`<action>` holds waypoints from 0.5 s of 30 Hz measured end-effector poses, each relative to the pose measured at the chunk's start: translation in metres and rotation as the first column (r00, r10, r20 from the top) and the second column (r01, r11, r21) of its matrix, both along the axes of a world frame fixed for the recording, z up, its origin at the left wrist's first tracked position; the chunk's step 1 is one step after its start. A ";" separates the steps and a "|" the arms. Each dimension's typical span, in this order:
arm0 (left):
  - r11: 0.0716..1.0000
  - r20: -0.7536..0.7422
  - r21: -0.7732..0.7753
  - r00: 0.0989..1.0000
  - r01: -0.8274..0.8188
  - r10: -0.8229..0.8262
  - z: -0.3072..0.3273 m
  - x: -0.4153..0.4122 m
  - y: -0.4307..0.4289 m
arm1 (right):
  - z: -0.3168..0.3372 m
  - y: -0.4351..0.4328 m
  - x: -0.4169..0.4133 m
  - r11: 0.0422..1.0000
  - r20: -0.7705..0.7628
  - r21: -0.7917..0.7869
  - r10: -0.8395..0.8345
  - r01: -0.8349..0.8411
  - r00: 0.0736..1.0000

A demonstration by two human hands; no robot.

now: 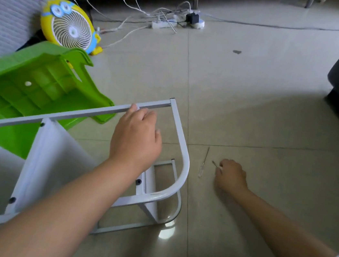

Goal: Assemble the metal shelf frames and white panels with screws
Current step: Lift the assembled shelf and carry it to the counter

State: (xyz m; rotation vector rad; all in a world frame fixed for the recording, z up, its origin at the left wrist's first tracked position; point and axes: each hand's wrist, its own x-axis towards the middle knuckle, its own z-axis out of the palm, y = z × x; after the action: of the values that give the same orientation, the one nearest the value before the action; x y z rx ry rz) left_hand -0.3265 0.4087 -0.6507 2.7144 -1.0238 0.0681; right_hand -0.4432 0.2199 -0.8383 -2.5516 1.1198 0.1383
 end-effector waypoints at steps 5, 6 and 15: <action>0.982 -0.065 -0.126 0.987 0.141 -0.150 0.017 -0.037 0.008 | 0.071 0.004 0.028 0.978 0.403 0.186 0.016 -0.098 0.915; 0.986 -0.168 -0.070 0.972 0.154 -0.163 0.021 -0.051 0.009 | 0.081 0.005 0.029 0.974 0.411 0.199 0.017 -0.108 0.911; 0.992 -0.323 0.004 0.939 -0.124 0.118 0.017 -0.077 -0.006 | 0.097 0.033 0.028 0.914 0.334 0.300 0.170 -0.275 0.927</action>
State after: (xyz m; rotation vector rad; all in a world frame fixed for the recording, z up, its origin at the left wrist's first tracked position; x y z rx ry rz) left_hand -0.4036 0.4030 -0.6340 2.6508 -0.7568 -0.3353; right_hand -0.4156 0.2527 -0.7414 -2.2803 0.6211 -0.0029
